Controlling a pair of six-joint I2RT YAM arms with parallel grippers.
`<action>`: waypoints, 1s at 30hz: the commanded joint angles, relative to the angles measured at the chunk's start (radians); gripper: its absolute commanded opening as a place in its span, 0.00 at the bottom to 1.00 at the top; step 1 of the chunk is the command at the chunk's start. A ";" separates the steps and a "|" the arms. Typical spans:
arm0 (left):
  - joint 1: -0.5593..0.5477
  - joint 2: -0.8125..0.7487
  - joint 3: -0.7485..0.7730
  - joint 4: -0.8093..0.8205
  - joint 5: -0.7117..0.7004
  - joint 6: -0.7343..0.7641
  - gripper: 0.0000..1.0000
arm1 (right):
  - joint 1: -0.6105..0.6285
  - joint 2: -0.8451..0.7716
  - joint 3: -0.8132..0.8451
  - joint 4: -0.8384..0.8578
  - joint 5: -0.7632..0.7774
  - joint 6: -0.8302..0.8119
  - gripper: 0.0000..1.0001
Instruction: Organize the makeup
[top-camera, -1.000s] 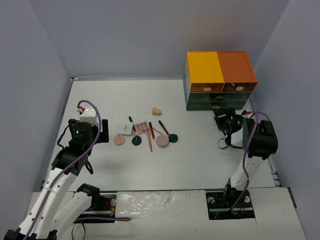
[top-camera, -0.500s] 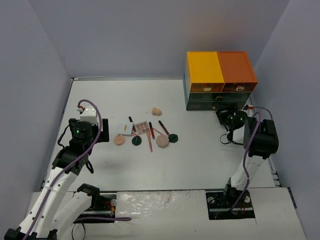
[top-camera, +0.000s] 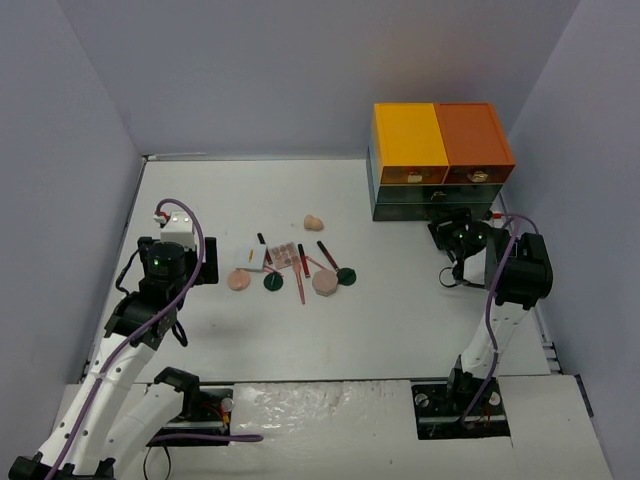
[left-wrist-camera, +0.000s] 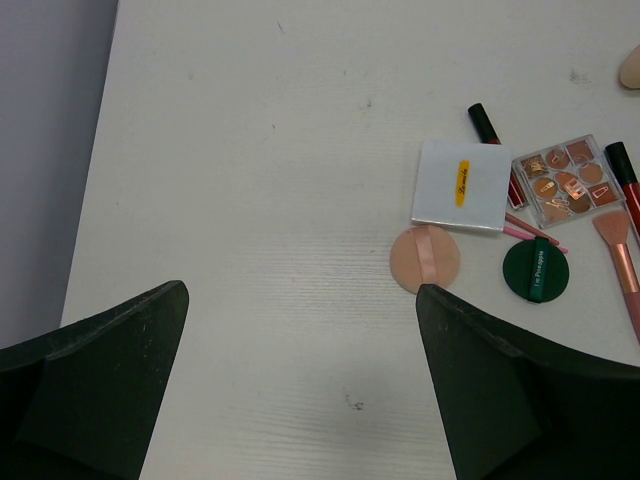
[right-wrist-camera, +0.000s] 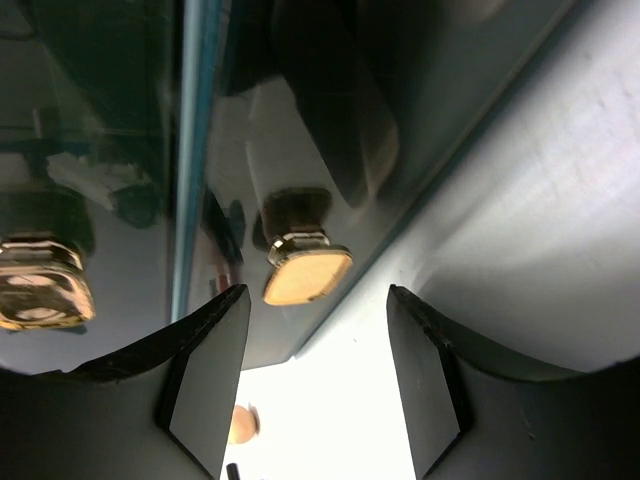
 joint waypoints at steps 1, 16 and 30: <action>-0.007 0.006 0.017 0.062 -0.021 0.012 0.97 | -0.013 0.000 0.054 0.262 -0.031 -0.005 0.53; -0.007 0.006 0.017 0.060 -0.021 0.011 0.97 | -0.017 0.026 0.088 0.282 -0.059 0.007 0.24; -0.007 -0.002 0.016 0.062 -0.015 0.011 0.97 | -0.032 -0.075 -0.065 0.317 -0.073 0.010 0.04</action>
